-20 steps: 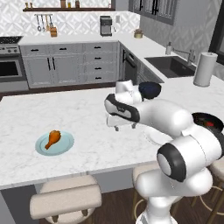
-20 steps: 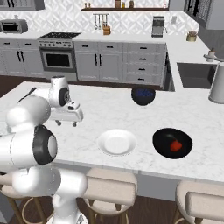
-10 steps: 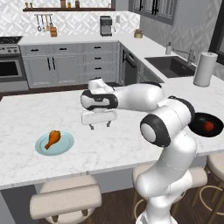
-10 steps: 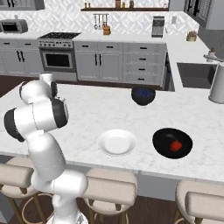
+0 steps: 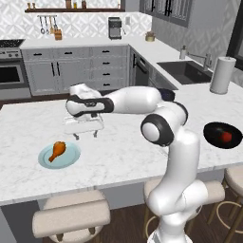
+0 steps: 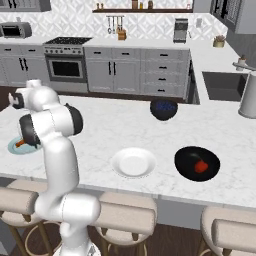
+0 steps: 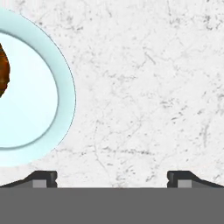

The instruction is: Pick the chicken drumstick and bell pepper from their plates and place them in the bowl. Then put the bowl in the fridge.

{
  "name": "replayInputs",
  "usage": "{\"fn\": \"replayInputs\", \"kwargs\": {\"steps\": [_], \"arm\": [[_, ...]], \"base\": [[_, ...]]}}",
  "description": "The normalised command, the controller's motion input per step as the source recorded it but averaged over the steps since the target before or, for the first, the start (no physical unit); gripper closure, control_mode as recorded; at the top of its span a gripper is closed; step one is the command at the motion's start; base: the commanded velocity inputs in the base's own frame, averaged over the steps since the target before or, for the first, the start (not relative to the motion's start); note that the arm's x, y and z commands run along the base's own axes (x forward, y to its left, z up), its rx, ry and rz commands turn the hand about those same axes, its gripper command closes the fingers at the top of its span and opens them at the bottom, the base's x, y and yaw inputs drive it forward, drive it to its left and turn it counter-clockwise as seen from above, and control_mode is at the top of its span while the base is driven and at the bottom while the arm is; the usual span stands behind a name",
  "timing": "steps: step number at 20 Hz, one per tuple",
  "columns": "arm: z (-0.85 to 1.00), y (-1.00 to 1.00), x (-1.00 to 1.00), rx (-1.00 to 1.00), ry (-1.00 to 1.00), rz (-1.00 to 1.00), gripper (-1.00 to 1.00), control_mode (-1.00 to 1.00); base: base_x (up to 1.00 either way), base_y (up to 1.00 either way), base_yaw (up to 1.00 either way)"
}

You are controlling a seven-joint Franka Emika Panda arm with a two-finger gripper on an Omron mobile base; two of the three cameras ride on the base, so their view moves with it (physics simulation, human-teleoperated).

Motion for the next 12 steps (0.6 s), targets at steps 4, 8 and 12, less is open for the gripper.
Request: {"fn": "replayInputs", "kwargs": {"steps": [4, 8, 12], "arm": [[-0.4, 0.46, 0.06, 0.0, -0.22, -0.15, -1.0, -1.0], [-0.4, 0.23, 0.0, 0.02, -0.21, -0.18, -1.0, -1.0], [-0.02, 0.23, 0.0, 0.01, 0.0, -0.11, -1.0, -1.0]], "base": [[0.0, 0.0, 0.0], [0.0, 0.0, 0.0], [0.0, 0.0, 0.0]]}}
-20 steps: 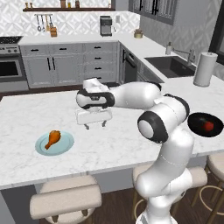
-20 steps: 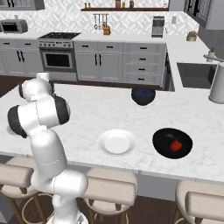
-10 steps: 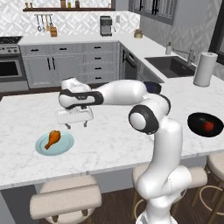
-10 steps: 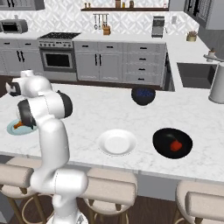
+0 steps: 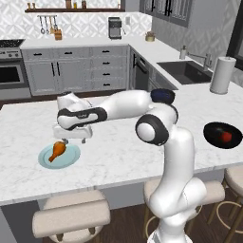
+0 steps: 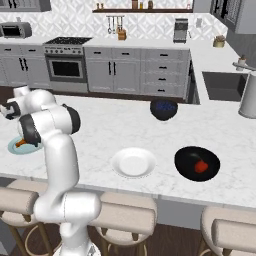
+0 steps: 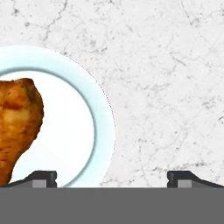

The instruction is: Pick the chicken drumstick and bell pepper from their plates and place them in the bowl. Then put the bowl in the fridge.

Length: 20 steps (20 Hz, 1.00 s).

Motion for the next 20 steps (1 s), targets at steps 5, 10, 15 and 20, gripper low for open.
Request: {"fn": "replayInputs", "kwargs": {"steps": [5, 10, 15, 20], "arm": [[-0.06, 0.45, 0.36, 0.0, 0.0, -0.12, -1.0, -1.0], [-0.15, 0.52, 0.51, 0.0, 0.02, -0.08, -1.0, -1.0], [-0.1, 0.55, 0.16, 0.0, 0.05, -0.01, -1.0, -1.0], [-0.18, 0.12, 0.2, 0.0, 0.0, -0.04, -1.0, -1.0]], "base": [[0.0, 0.0, 0.0], [0.0, 0.0, 0.0], [0.0, 0.0, 0.0], [0.0, 0.0, 0.0]]}}
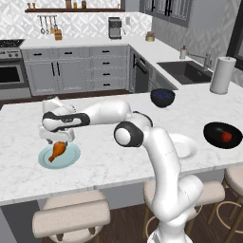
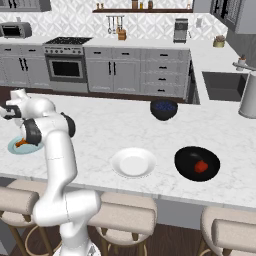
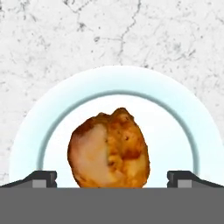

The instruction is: Pick the chicken drumstick and bell pepper from their plates and place them in the bowl. Then put the bowl in the fridge.

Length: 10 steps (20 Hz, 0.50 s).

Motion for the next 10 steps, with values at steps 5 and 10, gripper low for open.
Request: {"fn": "replayInputs", "kwargs": {"steps": [5, 10], "arm": [[-0.36, 0.0, 0.0, 0.0, -0.01, -0.04, -1.0, -1.0], [-0.36, -0.11, 0.0, 0.0, 0.0, -0.05, -1.0, -1.0]], "base": [[0.0, 0.0, 0.0], [0.0, 0.0, 0.0]]}}
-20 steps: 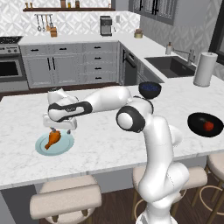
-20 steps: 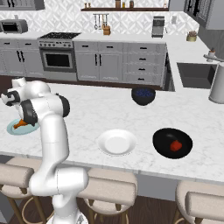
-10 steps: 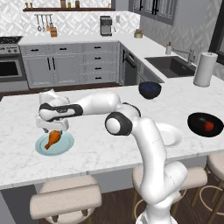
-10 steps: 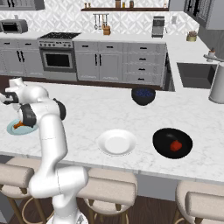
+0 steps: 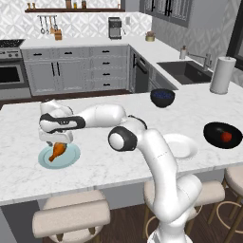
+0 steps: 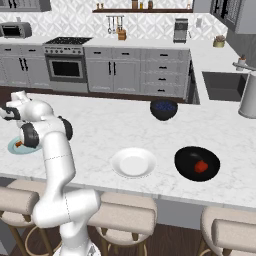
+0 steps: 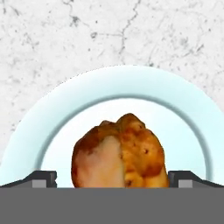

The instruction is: Pick the chicken drumstick and bell pepper from their plates and place them in the bowl. Then put the bowl in the fridge.

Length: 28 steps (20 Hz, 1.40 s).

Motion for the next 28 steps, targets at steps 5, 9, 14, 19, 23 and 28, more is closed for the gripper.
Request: {"fn": "replayInputs", "kwargs": {"steps": [5, 9, 14, 19, 23, 28], "arm": [[-0.45, -0.1, 0.0, 0.0, -0.02, -0.03, -1.0, -1.0], [-0.22, -0.03, -0.04, 0.0, -0.12, 0.0, -1.0, -1.0], [0.0, -0.15, -0.22, 0.0, -0.05, 0.0, -1.0, -1.0], [-0.01, -0.28, -0.31, 0.01, -0.02, 0.0, -1.0, -1.0], [0.0, -0.24, -0.26, 0.01, -0.01, 0.0, -1.0, -1.0], [0.0, -0.3, -0.2, 0.01, 0.0, 0.0, -1.0, -1.0]], "base": [[0.0, 0.0, 0.0], [0.0, 0.0, 0.0], [0.0, 0.0, 0.0], [0.0, 0.0, 0.0], [0.0, 0.0, 0.0], [0.0, 0.0, 0.0]]}}
